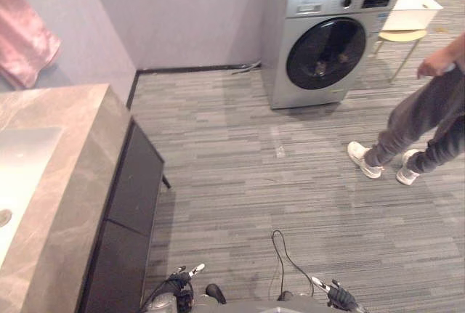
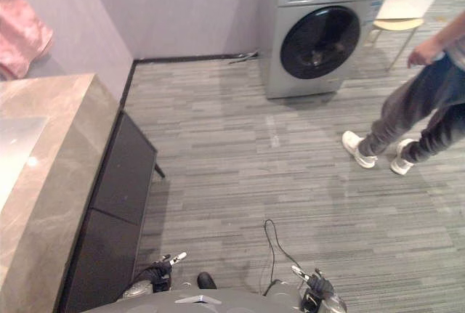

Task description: Organize washtable

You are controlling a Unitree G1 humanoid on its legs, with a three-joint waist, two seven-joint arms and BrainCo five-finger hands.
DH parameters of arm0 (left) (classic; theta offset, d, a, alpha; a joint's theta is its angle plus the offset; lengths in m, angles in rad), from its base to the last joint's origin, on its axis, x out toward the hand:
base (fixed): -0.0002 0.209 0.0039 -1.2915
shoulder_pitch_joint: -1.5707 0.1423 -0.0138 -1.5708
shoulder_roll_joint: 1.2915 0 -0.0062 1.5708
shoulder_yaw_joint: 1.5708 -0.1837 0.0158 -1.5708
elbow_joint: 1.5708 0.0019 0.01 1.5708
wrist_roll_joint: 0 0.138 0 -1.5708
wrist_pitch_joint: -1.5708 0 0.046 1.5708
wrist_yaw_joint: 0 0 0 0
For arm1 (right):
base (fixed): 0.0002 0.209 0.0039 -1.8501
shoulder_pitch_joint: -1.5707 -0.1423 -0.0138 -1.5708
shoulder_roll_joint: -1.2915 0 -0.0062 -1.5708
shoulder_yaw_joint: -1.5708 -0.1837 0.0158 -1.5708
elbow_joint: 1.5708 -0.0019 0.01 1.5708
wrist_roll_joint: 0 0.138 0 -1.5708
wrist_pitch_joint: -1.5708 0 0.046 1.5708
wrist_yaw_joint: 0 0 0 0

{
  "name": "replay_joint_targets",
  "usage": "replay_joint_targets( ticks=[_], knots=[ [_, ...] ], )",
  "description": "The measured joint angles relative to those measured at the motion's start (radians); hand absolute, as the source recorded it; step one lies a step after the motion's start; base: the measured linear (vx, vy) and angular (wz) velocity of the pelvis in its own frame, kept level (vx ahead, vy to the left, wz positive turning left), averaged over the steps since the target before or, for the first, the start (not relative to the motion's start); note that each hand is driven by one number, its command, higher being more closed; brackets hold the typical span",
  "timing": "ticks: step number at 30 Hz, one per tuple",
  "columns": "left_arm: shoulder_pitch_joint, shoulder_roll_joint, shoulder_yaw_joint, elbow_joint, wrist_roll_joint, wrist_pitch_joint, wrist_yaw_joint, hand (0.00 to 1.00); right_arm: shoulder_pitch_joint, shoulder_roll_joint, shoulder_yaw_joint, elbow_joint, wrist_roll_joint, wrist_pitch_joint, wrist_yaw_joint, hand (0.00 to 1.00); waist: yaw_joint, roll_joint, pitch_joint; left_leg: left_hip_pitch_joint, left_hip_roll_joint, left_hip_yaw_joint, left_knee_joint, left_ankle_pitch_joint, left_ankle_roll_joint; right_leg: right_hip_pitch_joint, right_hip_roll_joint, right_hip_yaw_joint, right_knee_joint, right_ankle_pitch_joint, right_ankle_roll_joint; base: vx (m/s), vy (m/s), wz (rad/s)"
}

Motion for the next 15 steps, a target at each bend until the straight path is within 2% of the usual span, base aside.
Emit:
replay_joint_targets(
  ticks=[2, 4, 6, 7, 8, 9, 10, 11, 12, 13, 14, 15],
  knots=[
    [0.0, 0.003, 0.003, -0.001, 0.0, 0.0, 0.0, 0.0, 0.006, 0.006, -0.006, 0.001, 0.0, 0.0, -0.002, 0.0, 0.002, -0.005, -0.007, -0.004, 0.028, 0.019, -0.006, 0.016, -0.024, 0.018, 0.057, 0.021, -0.089, 0.041, -0.019, 0.0, -0.195, -0.35],
    [0.0, 0.007, 0.022, -0.003, 0.001, 0.0, 0.002, 0.0, 0.003, 0.009, -0.009, 0.001, 0.001, 0.0, -0.008, 0.0, 0.002, -0.011, -0.009, -0.006, 0.051, 0.049, 0.008, 0.02, -0.032, 0.017, 0.086, 0.048, -0.12, 0.052, -0.029, 0.02, -0.176, -0.47],
    [0.0, 0.015, 0.045, -0.011, 0.001, -0.001, 0.003, 0.0, 0.004, 0.022, -0.022, 0.001, 0.001, 0.0, -0.008, 0.0, 0.002, -0.03, 0.001, -0.012, 0.102, 0.072, 0.109, -0.018, -0.043, 0.027, 0.104, 0.089, -0.12, 0.045, -0.041, 0.03, -0.179, -0.58],
    [0.008, 0.014, 0.068, -0.023, 0.0, -0.001, 0.003, 0.0, 0.005, 0.032, -0.031, 0.001, 0.001, -0.001, -0.008, 0.0, 0.003, -0.034, 0.001, -0.031, 0.164, 0.089, 0.241, -0.068, -0.044, 0.034, 0.122, 0.124, -0.119, 0.036, -0.054, 0.03, -0.202, -0.97],
    [0.014, 0.016, 0.093, -0.026, 0.004, -0.003, 0.004, 0.0, 0.002, 0.034, -0.025, 0.001, 0.002, -0.002, -0.009, 0.0, 0.006, -0.031, 0.003, -0.054, 0.246, 0.101, 0.418, -0.105, -0.031, 0.041, 0.143, 0.178, -0.111, 0.029, -0.071, 0.01, -0.213, -1.19],
    [0.02, 0.016, 0.109, -0.029, 0.01, -0.005, 0.004, 0.0, 0.0, 0.031, -0.021, 0.001, 0.002, -0.002, -0.009, 0.0, 0.009, -0.03, 0.003, -0.069, 0.297, 0.099, 0.522, -0.116, -0.011, 0.045, 0.158, 0.211, -0.104, 0.025, -0.081, -0.01, -0.241, -1.55],
    [0.032, 0.014, 0.143, -0.042, 0.012, -0.01, 0.005, 0.0, -0.003, 0.027, -0.011, 0.001, 0.003, -0.004, -0.009, 0.0, 0.012, 0.0, 0.012, -0.102, 0.39, 0.059, 0.705, -0.102, 0.048, 0.054, 0.192, 0.278, -0.088, 0.014, -0.103, -0.04, -0.235, -1.77],
    [0.047, 0.015, 0.154, -0.057, 0.024, -0.021, 0.006, 0.0, -0.003, 0.015, -0.006, 0.003, 0.003, -0.003, -0.01, 0.0, 0.017, 0.007, 0.011, -0.151, 0.43, -0.031, 0.833, -0.061, 0.119, 0.063, 0.213, 0.348, -0.073, 0.005, -0.122, -0.03, -0.207, -1.81],
    [0.049, 0.013, 0.176, -0.06, 0.032, -0.021, 0.006, 0.0, -0.004, 0.012, -0.018, 0.003, 0.003, -0.002, -0.012, 0.0, 0.018, 0.01, 0.018, -0.17, 0.418, -0.09, 0.882, -0.09, 0.122, 0.063, 0.218, 0.391, -0.06, -0.003, -0.136, -0.05, -0.116, -1.73],
    [0.048, 0.006, 0.183, -0.063, 0.032, -0.026, 0.003, 0.0, -0.007, 0.01, -0.042, 0.005, 0.008, -0.002, -0.013, 0.0, 0.019, 0.02, 0.024, -0.222, 0.332, -0.222, 0.916, -0.168, 0.056, 0.059, 0.215, 0.452, -0.045, -0.02, -0.16, -0.1, 0.006, -1.74],
    [0.048, -0.004, 0.18, -0.076, 0.03, -0.026, 0.002, 0.0, -0.011, 0.002, -0.05, 0.024, 0.011, 0.0, -0.012, 0.0, 0.031, 0.018, 0.028, -0.259, 0.225, -0.307, 0.894, -0.228, 0.024, 0.049, 0.203, 0.529, -0.032, -0.021, -0.162, -0.15, 0.041, -1.74],
    [0.048, -0.003, 0.178, -0.079, 0.031, -0.023, 0.002, 0.0, -0.011, 0.0, -0.053, 0.039, 0.011, 0.0, -0.012, 0.0, 0.036, 0.016, 0.03, -0.271, 0.178, -0.335, 0.864, -0.249, 0.022, 0.049, 0.197, 0.559, -0.031, -0.02, -0.16, -0.23, 0.065, -1.82]
  ],
)
